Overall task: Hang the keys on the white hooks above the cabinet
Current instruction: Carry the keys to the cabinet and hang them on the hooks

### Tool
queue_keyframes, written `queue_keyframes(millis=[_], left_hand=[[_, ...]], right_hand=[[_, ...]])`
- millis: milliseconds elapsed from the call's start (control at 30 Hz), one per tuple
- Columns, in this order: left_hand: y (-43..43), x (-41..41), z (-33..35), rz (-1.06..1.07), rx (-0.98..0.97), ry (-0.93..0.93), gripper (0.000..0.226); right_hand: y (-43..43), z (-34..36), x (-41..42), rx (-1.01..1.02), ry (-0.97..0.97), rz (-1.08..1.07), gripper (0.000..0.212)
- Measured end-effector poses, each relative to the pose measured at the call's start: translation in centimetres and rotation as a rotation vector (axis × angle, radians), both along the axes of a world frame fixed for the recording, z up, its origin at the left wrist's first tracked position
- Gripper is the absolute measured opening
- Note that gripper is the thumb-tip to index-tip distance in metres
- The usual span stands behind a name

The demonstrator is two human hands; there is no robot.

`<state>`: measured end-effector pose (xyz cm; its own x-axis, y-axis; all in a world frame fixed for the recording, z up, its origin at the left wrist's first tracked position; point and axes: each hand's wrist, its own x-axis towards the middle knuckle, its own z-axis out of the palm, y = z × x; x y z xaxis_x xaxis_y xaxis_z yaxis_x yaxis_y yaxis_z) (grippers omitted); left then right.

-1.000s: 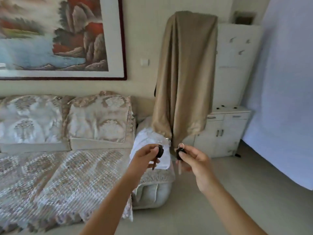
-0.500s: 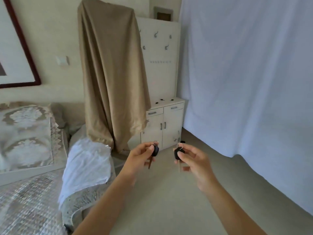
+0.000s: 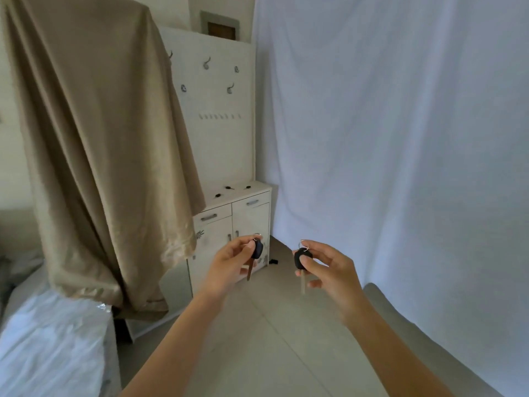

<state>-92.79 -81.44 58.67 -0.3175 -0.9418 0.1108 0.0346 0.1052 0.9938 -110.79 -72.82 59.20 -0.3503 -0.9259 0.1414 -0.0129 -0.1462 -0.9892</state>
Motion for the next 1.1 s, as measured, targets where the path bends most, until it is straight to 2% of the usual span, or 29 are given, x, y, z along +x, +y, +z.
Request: queue_keyframes(millis=[267, 600, 933, 1100], left_hand=[[-11.4, -9.1, -1.0, -0.001, -0.011, -0.028, 0.023], [-27.6, -20.2, -0.7, 0.188, -0.005, -0.054, 0.019], [-44.0, -23.6, -0.1, 0.362, -0.016, -0.073, 0.018], [-54.5, -25.4, -0.2, 0.366, -0.026, -0.068, 0.019]], right_hand=[[-12.4, -1.5, -9.4, 0.006, -0.014, -0.001, 0.026], [-32.2, -0.6, -21.9, -0.002, 0.020, 0.195, 0.030], [-52.0, -0.5, -26.9, -0.008, 0.010, 0.324, 0.032], [-62.7, -0.5, -28.0, -0.022, 0.017, 0.331, 0.034]])
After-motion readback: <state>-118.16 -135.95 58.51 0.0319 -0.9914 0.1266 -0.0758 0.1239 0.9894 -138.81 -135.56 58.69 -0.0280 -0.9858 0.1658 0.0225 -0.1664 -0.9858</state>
